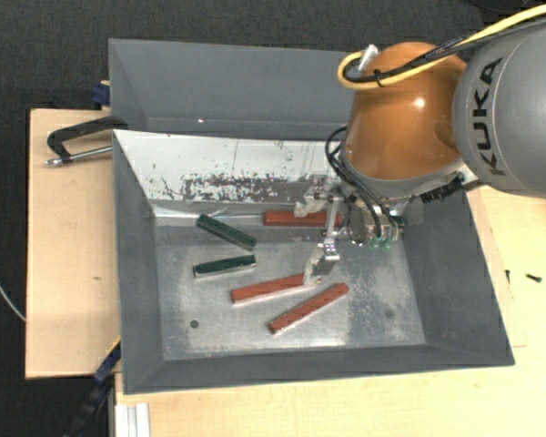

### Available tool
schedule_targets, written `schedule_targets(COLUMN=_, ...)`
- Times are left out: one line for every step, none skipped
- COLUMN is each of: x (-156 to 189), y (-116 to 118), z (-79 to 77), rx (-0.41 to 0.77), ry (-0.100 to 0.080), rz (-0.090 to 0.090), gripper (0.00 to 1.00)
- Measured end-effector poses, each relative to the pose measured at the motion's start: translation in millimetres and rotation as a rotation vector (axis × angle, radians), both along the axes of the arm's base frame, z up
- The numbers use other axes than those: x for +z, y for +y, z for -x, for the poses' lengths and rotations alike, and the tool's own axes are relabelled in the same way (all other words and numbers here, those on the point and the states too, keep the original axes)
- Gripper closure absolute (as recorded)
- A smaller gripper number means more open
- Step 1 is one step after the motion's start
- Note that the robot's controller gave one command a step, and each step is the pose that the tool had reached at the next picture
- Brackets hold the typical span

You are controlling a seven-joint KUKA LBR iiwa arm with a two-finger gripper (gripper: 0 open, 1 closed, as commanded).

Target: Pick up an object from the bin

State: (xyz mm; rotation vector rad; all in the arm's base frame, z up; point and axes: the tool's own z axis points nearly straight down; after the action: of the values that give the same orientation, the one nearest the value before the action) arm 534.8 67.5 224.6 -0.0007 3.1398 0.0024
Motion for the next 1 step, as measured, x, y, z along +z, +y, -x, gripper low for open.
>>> schedule_targets(x=-7.3, y=0.8, z=-0.2, rx=0.001, ry=-0.009, rz=-0.001, gripper=0.00)
